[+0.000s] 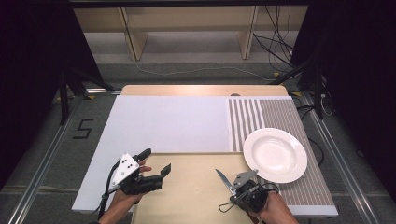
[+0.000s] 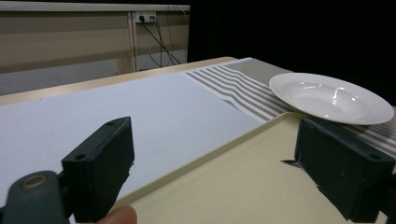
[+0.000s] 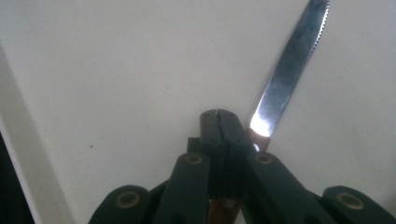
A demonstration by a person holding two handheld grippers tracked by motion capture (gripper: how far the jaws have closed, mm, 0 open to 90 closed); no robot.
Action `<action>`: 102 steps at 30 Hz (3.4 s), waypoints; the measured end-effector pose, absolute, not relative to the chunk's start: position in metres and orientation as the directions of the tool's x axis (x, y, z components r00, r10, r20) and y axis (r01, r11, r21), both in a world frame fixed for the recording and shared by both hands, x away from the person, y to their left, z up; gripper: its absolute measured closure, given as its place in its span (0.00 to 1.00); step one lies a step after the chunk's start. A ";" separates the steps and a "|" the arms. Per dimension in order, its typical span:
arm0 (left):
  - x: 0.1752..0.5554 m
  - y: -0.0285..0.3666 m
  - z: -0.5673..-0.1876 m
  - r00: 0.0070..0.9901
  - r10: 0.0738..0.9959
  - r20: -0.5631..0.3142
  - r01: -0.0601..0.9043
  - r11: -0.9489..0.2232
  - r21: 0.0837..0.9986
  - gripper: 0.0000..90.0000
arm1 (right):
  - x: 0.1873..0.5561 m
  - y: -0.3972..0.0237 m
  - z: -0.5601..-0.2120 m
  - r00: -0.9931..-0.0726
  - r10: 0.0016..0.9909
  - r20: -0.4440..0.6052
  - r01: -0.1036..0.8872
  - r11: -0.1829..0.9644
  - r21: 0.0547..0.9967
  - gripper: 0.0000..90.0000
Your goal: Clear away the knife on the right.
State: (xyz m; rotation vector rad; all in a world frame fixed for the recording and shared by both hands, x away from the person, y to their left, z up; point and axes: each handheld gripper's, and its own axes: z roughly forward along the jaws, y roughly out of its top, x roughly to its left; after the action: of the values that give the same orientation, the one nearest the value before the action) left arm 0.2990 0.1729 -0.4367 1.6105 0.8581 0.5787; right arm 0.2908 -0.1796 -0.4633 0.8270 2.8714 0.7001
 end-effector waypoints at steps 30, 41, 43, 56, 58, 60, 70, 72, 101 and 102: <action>0.299 0.173 -0.437 0.610 0.788 -0.079 0.221 -0.073 0.972 0.13 | 0.301 -0.203 -0.459 -0.796 0.606 0.010 0.554 0.721 0.415 1.00; 0.299 0.174 -0.437 0.608 0.789 -0.089 0.226 -0.064 0.972 0.13 | 0.302 -0.209 -0.458 -0.788 0.615 0.015 0.567 0.716 0.407 1.00; 0.299 0.173 -0.437 0.609 0.789 -0.086 0.222 -0.066 0.973 0.13 | 0.302 -0.211 -0.457 -0.785 0.619 0.020 0.570 0.710 0.414 1.00; 0.299 0.173 -0.437 0.610 0.788 -0.084 0.221 -0.067 0.973 0.13 | 0.307 -0.224 -0.439 -0.761 0.637 0.124 0.559 0.546 0.623 0.66; 0.299 0.173 -0.437 0.610 0.788 -0.083 0.221 -0.069 0.973 0.13 | 0.309 -0.227 -0.436 -0.757 0.635 0.154 0.558 0.505 0.658 0.62; 0.299 0.173 -0.437 0.610 0.788 -0.083 0.221 -0.069 0.973 0.13 | 0.309 -0.229 -0.433 -0.747 0.641 0.177 0.563 0.468 0.681 0.51; 0.299 0.173 -0.437 0.612 0.786 -0.084 0.225 -0.071 0.972 0.13 | 0.310 -0.238 -0.423 -0.720 0.662 0.210 0.523 0.319 0.790 0.30; 0.299 0.173 -0.437 0.612 0.787 -0.082 0.224 -0.073 0.972 0.13 | 0.310 -0.239 -0.422 -0.723 0.658 0.210 0.515 0.312 0.798 0.29; 0.298 0.173 -0.435 0.618 0.781 -0.086 0.220 -0.067 0.973 0.13 | 0.297 -0.257 -0.404 -0.737 0.652 0.179 0.377 0.177 0.909 0.12; 0.298 0.173 -0.435 0.619 0.781 -0.086 0.220 -0.067 0.973 0.13 | 0.296 -0.258 -0.404 -0.735 0.653 0.183 0.377 0.169 0.911 0.12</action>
State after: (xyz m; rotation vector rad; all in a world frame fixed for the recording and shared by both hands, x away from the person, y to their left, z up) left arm 0.2981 0.1729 -0.4349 1.6113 0.8492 0.5673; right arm 0.2958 -0.2582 -0.4037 0.9939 2.1953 1.5927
